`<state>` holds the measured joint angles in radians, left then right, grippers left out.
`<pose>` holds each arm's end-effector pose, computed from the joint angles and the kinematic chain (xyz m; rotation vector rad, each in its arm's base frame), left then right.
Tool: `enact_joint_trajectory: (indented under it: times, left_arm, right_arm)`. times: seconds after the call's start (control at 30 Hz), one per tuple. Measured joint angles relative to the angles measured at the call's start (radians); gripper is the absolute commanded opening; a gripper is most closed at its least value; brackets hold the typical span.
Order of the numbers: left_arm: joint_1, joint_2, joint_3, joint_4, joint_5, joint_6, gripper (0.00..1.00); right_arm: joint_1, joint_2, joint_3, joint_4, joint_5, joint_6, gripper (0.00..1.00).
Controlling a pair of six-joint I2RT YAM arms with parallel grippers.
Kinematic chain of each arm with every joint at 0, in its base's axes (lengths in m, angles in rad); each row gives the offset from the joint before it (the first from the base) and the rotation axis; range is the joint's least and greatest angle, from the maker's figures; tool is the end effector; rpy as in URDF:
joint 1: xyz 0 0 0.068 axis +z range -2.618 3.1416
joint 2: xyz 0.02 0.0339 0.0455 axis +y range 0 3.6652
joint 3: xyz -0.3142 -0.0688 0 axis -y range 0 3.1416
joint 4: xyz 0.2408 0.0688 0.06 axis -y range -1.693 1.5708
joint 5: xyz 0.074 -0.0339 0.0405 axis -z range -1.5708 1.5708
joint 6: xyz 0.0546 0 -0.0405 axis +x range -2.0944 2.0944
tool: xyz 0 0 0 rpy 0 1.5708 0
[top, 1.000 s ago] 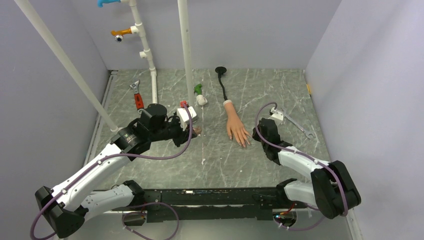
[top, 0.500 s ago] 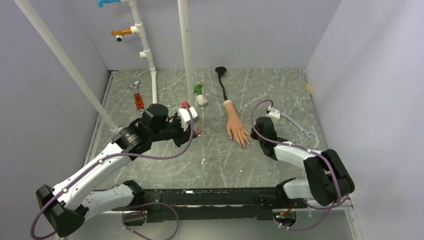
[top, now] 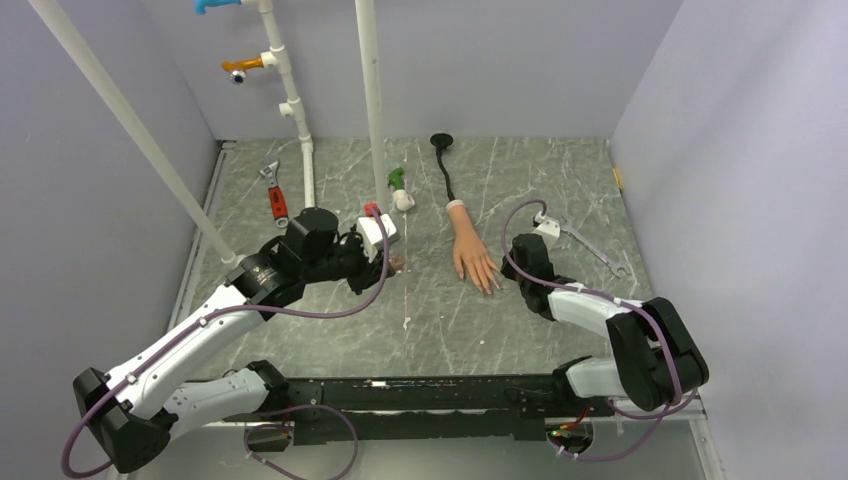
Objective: Paint the nails
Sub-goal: Paint the nail polish on the nail.
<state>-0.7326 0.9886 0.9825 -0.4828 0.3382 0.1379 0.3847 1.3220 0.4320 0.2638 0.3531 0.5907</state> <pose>0.1360 -0.1467 0.3755 1.0786 1.8098 -0.7110 0.2317 0.0734 0.1953 0.4159 2.1178 0.1758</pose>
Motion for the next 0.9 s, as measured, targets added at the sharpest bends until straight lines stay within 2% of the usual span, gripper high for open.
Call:
enact_joint_trajectory:
  times: [0.9]
  left_arm:
    - [-0.002,0.004,0.000,-0.001,-0.004,0.000,0.00]
  right_arm:
    - [-0.003,-0.081,-0.054,0.004,-0.021,-0.002,0.00]
